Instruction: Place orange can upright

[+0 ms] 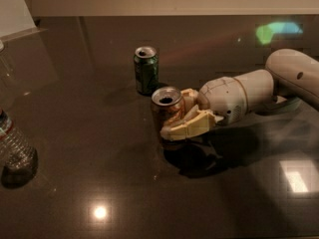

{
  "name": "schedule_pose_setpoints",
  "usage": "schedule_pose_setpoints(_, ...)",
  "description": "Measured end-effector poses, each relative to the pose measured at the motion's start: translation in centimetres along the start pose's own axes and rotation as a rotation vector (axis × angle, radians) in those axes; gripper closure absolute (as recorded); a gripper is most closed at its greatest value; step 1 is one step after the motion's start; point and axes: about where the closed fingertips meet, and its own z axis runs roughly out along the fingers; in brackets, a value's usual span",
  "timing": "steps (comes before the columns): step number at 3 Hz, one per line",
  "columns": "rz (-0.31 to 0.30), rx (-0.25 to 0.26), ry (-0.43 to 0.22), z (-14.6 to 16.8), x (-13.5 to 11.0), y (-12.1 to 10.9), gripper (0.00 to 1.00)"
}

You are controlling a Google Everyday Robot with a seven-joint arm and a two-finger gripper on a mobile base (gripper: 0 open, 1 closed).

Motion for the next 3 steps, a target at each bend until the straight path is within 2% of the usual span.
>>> schedule_pose_setpoints(3, -0.071, 0.021, -0.077, -0.7, 1.5, 0.3, 1.0)
